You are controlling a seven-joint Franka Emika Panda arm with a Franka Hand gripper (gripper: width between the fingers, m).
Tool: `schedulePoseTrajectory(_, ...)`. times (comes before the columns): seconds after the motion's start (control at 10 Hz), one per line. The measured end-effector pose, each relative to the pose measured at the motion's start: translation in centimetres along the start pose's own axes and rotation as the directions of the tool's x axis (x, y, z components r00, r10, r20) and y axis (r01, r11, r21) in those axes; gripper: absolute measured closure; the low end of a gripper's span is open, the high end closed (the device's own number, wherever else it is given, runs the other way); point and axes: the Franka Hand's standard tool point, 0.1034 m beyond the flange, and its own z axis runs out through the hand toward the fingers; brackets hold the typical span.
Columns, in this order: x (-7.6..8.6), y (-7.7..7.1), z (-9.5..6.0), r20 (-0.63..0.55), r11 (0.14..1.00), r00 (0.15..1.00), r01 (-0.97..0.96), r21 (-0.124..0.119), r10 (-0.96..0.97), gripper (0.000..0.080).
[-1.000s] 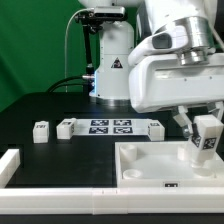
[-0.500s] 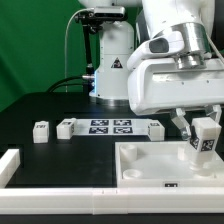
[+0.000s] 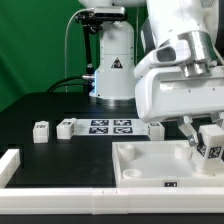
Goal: Assemble one leg
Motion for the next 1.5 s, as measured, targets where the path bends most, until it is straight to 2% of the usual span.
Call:
schedulePoseTrajectory(0.6, -0.2, 1.3, 0.0, -0.031, 1.0, 0.999, 0.011, -0.019, -0.012, 0.0509)
schedulePoseTrajectory(0.7, -0.2, 1.6, -0.1, -0.019, 1.0, 1.0, 0.016, -0.012, -0.016, 0.0509)
schedulePoseTrajectory(1.0, -0.4, 1.5, 0.2, 0.003, 1.0, 1.0, 0.017, -0.001, -0.017, 0.0508)
schedulePoseTrajectory(1.2, -0.5, 1.5, 0.2, 0.004, 1.0, 1.0, 0.017, -0.001, -0.017, 0.019)
schedulePoseTrajectory(1.5, -0.5, 1.4, 0.2, 0.005, 1.0, 1.0, 0.016, 0.0, -0.016, 0.0152)
